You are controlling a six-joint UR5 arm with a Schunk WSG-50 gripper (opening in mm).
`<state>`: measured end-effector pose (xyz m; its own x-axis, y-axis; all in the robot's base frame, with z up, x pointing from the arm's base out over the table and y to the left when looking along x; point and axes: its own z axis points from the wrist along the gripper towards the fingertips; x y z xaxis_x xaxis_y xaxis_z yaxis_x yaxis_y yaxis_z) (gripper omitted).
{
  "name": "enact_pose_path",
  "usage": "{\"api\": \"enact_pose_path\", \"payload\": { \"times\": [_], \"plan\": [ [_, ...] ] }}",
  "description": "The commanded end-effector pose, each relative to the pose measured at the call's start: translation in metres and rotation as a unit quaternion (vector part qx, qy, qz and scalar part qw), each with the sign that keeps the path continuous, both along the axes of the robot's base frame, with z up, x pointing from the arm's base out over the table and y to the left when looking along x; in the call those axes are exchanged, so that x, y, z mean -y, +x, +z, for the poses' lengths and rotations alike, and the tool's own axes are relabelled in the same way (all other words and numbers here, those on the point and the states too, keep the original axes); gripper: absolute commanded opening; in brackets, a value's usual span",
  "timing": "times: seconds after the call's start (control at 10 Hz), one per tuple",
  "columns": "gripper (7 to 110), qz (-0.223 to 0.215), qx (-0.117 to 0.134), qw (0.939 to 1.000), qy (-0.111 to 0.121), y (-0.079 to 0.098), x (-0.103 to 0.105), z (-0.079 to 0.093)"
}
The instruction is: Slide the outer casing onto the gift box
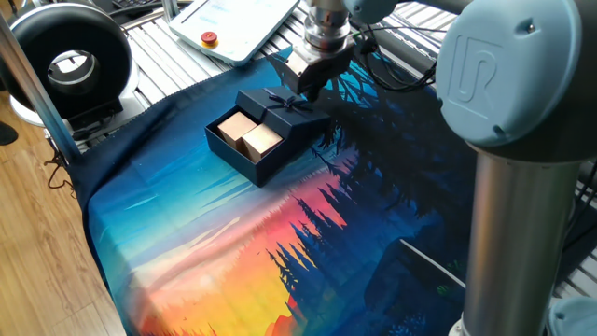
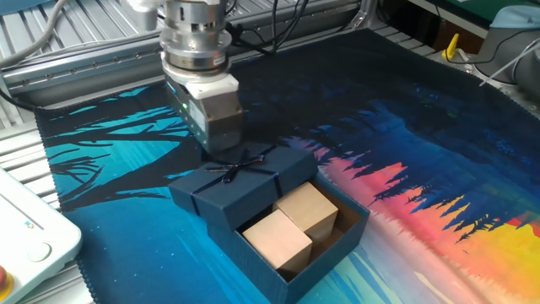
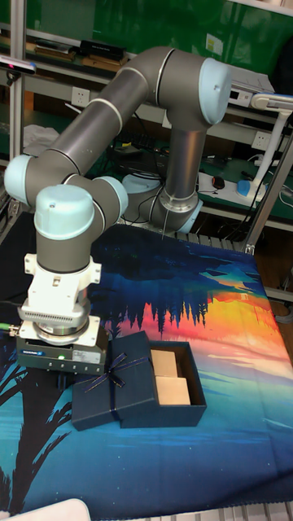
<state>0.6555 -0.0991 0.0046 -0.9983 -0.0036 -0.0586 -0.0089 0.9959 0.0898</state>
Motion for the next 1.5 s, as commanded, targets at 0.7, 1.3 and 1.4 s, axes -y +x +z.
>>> {"api": "enact_pose_path", "payload": {
  "times": [0.7, 1.3, 1.4],
  "plan": [
    [7, 0.040, 0.009, 0.9972, 0.063, 0.000, -0.038, 0.002],
    [7, 0.031, 0.013, 0.9970, 0.070, 0.003, -0.048, 0.000],
    [7, 0.030, 0.014, 0.9971, 0.069, 0.003, -0.048, -0.001]
  ]
}}
